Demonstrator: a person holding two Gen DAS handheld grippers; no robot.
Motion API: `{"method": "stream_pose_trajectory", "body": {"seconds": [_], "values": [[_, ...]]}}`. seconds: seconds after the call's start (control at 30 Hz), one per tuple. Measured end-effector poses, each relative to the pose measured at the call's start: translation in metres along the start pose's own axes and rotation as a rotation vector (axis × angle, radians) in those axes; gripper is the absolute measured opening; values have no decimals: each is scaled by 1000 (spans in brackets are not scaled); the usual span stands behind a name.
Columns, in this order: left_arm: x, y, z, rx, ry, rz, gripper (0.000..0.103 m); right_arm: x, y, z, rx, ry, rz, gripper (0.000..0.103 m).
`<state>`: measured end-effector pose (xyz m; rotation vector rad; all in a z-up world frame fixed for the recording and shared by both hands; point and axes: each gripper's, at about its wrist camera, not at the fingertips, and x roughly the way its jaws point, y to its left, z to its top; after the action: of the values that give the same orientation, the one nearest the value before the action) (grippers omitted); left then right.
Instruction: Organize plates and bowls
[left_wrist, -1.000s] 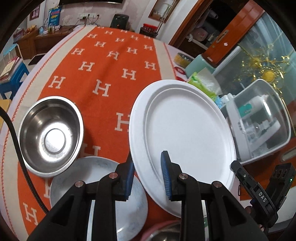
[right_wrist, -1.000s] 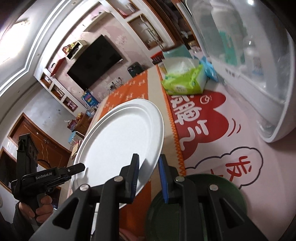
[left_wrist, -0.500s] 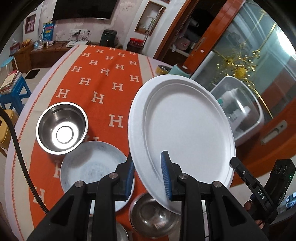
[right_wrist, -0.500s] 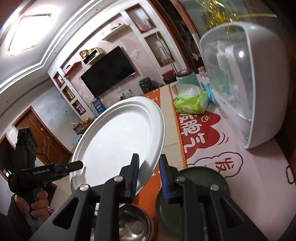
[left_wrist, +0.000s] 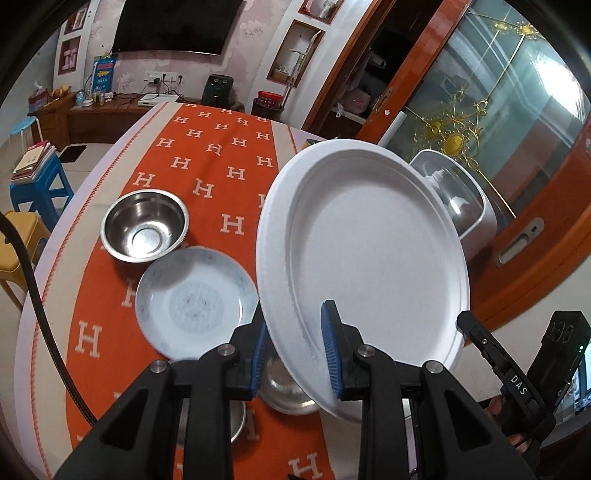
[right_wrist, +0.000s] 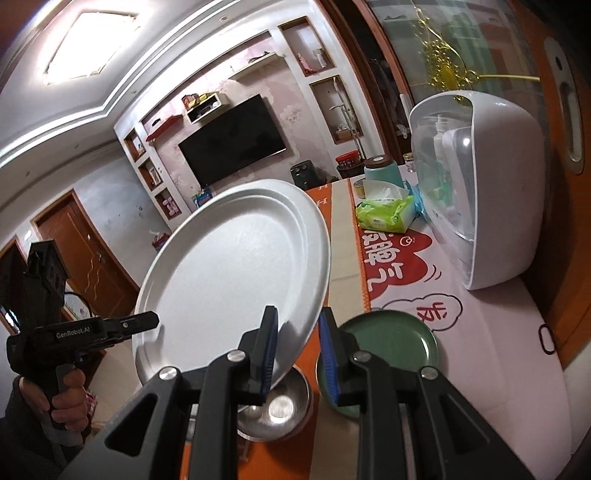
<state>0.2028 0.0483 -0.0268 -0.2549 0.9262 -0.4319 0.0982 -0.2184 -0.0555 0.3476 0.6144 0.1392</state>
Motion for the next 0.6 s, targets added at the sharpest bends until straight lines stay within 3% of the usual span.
{"method": "stream_pose_trajectory", "body": {"seconds": [0.27, 0.6], "values": [[-18, 1, -47, -38, 7, 38, 29, -22, 7, -29, -38, 59, 6, 25], [-24, -12, -102, 1, 61, 105, 29, -46, 8, -65, -84, 135, -35, 25]]}}
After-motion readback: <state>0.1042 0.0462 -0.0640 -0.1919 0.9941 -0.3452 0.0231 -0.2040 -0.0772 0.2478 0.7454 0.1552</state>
